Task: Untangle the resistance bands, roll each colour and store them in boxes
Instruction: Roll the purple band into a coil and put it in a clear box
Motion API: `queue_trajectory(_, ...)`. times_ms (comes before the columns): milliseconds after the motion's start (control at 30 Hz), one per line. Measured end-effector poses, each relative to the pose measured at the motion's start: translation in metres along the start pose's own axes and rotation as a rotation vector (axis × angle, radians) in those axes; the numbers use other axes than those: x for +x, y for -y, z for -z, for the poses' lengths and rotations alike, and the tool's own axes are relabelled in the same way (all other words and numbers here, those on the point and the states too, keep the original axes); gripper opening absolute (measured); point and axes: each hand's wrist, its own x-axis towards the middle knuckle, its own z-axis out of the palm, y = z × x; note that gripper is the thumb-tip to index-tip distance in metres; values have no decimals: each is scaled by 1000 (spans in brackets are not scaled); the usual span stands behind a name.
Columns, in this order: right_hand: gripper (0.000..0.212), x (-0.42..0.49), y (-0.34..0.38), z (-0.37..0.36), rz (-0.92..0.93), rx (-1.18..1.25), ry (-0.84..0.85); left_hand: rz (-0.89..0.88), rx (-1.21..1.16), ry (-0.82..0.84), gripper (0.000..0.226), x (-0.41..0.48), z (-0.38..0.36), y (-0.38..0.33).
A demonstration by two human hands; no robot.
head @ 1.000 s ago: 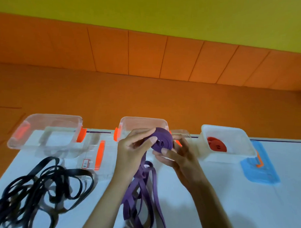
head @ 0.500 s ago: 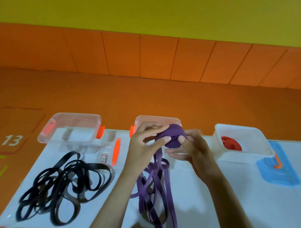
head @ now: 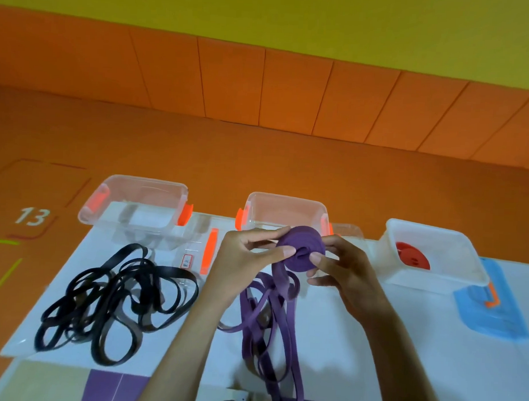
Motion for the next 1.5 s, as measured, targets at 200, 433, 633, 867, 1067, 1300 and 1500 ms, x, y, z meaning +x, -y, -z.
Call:
queue_trajectory(200,43,-1,-1,5,-117,-22,123,-10,168,66,36,0,8,-2)
queue_trajectory(433,34,2,15,-4,-52,0,-11,-52,59,0,28,1,4,-3)
queue_trajectory(633,33,4,10,-5,-145,61,81,-50,133,44,33,5,12,0)
queue_trajectory(867,19,14,15,1,-180,-149,78,14,174,80,29,5,8,6)
queue_trajectory(1067,15,20,16,-5,27,8,-16,-172,131,-41,36,11,4,-4)
queue_trajectory(1300,21,28,44,-4,218,-152,-19,-358,22,-62,35,18,-1,-40)
queue_trajectory(1500,23,24,38,6,212,-63,46,-388,-13,-75,30,20,-10,-56)
